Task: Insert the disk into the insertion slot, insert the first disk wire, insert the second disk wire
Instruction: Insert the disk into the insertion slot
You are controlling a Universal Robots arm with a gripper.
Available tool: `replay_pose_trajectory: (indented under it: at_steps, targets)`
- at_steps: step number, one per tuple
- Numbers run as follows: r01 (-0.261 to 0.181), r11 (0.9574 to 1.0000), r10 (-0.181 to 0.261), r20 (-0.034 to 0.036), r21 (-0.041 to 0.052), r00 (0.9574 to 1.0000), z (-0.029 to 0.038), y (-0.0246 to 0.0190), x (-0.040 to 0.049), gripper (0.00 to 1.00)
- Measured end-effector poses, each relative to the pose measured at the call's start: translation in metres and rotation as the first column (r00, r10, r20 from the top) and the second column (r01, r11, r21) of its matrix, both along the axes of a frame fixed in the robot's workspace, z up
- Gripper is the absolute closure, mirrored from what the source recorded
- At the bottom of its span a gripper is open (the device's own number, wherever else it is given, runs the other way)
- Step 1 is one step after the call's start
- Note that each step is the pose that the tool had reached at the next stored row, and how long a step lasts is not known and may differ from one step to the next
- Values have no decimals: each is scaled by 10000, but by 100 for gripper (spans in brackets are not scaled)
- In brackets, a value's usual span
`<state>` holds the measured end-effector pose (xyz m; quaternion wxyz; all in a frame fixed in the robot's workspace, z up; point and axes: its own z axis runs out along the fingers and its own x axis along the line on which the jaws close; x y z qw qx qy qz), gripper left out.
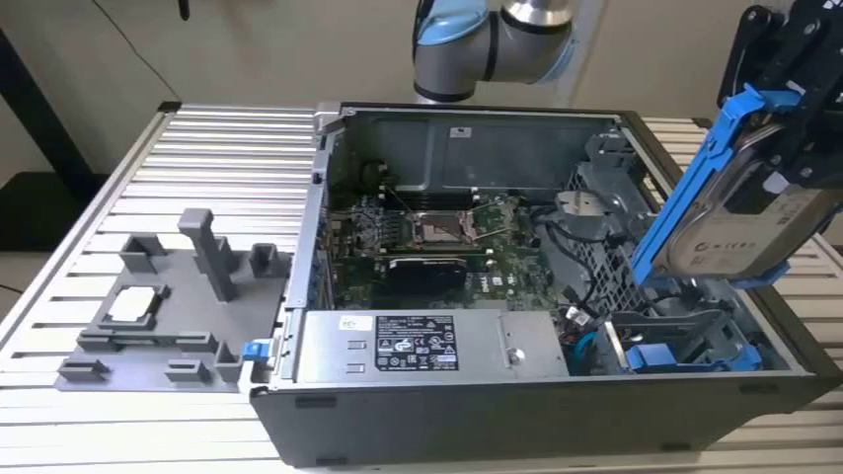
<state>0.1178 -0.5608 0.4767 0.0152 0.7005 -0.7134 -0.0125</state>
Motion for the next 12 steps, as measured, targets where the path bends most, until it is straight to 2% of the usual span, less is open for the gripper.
replay_pose_trajectory:
  at_steps: [12]
  targets:
    - [-112, 9999, 112, 0, -14, 9999, -97, -5, 13, 67]
